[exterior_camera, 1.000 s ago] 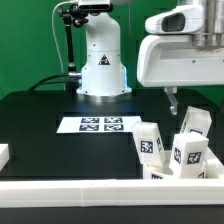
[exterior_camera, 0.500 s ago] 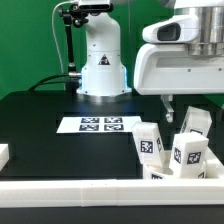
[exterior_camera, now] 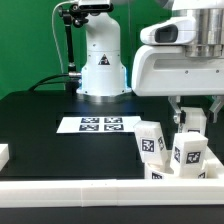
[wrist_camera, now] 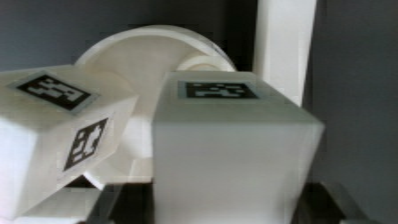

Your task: Assemble stool

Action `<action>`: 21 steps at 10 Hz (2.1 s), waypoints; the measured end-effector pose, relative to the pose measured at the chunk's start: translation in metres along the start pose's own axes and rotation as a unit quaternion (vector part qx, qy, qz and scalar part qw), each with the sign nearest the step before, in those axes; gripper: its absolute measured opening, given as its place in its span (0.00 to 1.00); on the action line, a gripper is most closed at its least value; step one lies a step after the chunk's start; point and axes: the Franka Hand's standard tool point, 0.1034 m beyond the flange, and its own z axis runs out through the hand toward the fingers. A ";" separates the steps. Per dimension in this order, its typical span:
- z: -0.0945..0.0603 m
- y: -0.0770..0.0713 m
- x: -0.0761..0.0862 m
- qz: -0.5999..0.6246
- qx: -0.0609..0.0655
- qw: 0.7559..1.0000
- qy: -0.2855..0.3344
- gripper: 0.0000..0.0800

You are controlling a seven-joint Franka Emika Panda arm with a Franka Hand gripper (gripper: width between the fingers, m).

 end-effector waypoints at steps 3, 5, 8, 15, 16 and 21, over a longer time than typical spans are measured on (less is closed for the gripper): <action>0.000 0.005 0.002 0.004 0.000 1.000 0.003 0.42; 0.000 0.010 0.003 0.014 0.000 1.000 0.003 0.42; 0.000 0.009 0.002 0.106 0.001 0.994 0.003 0.42; 0.001 0.009 0.004 0.381 0.017 0.924 0.012 0.43; 0.001 0.009 0.004 0.417 0.018 0.909 0.014 0.43; 0.001 0.007 0.007 0.576 0.033 0.817 0.012 0.43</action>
Offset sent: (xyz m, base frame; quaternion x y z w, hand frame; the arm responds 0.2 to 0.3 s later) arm -0.0002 -0.0082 0.0011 0.0112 -0.0016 0.0460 0.9989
